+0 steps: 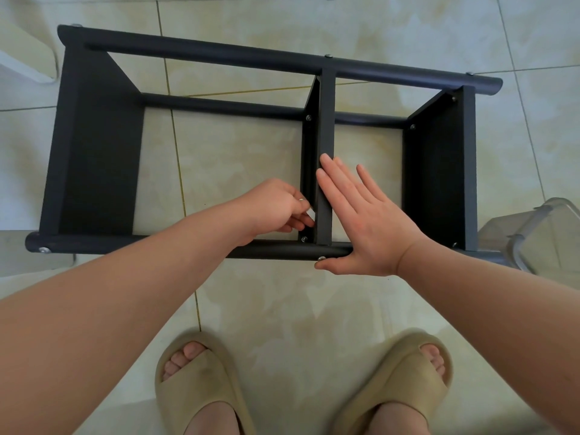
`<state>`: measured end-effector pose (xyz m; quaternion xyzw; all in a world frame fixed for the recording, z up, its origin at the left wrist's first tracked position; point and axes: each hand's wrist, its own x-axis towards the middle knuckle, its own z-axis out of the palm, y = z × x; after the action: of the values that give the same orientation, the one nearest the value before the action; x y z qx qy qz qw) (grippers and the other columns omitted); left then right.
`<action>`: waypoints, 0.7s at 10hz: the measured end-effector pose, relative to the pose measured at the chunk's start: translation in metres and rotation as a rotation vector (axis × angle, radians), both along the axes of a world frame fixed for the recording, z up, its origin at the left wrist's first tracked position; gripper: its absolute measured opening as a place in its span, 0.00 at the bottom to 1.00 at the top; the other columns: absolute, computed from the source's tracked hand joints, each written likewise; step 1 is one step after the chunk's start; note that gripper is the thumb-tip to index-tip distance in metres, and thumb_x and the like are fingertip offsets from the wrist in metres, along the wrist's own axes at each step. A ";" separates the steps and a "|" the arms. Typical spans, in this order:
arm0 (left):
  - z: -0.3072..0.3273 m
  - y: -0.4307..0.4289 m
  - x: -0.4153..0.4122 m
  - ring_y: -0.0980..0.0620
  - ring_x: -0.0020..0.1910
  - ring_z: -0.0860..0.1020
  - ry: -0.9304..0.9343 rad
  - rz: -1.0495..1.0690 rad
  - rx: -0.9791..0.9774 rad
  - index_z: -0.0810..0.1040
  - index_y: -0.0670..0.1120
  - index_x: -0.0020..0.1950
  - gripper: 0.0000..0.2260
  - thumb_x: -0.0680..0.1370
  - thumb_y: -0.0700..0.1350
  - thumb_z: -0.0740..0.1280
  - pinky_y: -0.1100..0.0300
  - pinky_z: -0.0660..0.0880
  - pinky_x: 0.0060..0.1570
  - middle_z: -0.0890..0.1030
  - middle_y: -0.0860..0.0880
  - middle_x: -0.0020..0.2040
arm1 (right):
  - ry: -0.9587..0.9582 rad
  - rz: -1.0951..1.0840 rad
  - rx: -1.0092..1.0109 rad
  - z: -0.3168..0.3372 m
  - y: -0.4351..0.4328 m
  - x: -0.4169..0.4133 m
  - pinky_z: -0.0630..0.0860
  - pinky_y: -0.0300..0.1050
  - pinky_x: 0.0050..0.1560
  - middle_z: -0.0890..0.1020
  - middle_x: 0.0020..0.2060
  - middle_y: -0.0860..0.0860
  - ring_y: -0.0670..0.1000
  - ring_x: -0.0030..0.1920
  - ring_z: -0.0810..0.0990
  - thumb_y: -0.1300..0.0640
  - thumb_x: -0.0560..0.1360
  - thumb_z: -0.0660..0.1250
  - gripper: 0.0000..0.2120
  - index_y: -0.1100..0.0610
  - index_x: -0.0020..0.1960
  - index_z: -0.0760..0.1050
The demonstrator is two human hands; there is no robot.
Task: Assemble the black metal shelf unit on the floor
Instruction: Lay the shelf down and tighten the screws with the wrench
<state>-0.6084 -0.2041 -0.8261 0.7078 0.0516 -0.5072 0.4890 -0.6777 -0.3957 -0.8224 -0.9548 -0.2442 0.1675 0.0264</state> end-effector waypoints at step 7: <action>0.003 0.016 0.001 0.60 0.37 0.81 -0.064 -0.173 0.004 0.78 0.46 0.46 0.09 0.83 0.38 0.61 0.63 0.75 0.44 0.85 0.53 0.39 | -0.025 0.004 0.021 -0.002 -0.001 0.000 0.47 0.61 0.81 0.41 0.82 0.58 0.58 0.82 0.40 0.23 0.71 0.56 0.58 0.63 0.82 0.42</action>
<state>-0.6072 -0.1884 -0.8232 0.7263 -0.0246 -0.5247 0.4434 -0.6781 -0.3966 -0.8243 -0.9560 -0.2481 0.1531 0.0330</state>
